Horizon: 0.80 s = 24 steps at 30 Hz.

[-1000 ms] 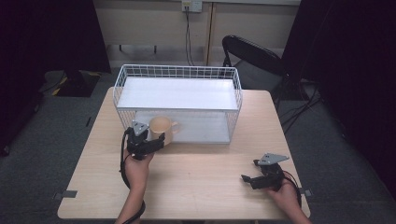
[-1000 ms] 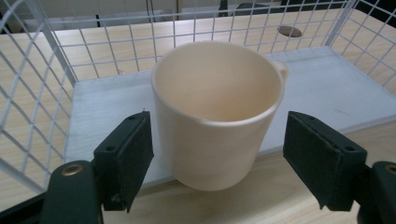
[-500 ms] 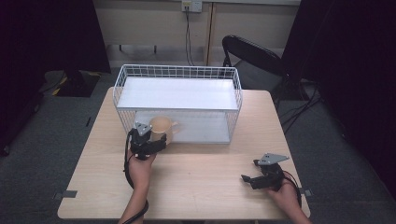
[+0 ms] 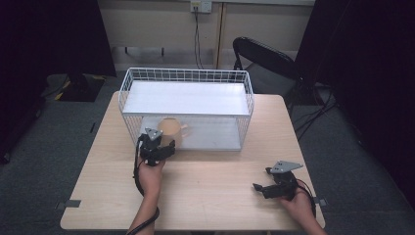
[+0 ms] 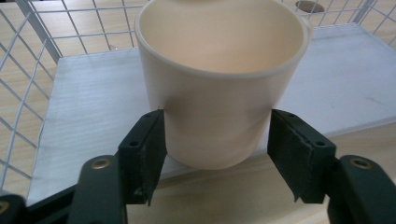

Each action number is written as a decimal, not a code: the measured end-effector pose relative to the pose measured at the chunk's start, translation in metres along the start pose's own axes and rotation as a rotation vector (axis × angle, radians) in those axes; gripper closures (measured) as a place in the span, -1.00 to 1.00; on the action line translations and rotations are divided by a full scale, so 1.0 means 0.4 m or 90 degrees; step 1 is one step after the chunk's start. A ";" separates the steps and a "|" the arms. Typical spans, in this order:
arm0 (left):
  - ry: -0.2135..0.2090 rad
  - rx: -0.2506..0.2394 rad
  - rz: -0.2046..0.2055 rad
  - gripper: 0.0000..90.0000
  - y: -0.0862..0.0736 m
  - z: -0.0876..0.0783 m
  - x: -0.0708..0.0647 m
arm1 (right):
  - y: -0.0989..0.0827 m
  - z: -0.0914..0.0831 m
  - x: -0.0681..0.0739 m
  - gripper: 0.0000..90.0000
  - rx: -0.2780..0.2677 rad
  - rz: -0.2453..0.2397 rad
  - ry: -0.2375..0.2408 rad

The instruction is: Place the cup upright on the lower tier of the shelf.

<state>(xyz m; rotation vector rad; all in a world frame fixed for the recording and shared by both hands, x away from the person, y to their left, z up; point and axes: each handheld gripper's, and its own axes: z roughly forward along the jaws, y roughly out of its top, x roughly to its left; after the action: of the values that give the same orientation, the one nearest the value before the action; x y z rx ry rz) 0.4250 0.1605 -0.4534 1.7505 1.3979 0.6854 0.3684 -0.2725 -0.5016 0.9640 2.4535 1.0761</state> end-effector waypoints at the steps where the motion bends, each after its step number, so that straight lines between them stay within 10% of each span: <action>1: 0.000 0.001 0.002 -0.10 0.001 0.000 -0.001 | 0.000 0.000 0.000 -0.68 0.000 0.000 0.000; 18: 0.001 0.001 0.001 0.21 0.018 0.009 -0.006 | 0.000 0.000 0.000 -0.68 0.000 0.000 0.000; 24: -0.020 0.005 0.008 -0.20 0.020 0.003 -0.007 | 0.000 0.000 0.000 -0.68 0.000 0.000 0.000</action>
<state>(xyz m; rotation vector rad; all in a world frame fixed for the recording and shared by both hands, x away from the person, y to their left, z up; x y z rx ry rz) 0.4295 0.1567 -0.4472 1.7700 1.3702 0.6571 0.3684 -0.2725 -0.5016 0.9642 2.4535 1.0763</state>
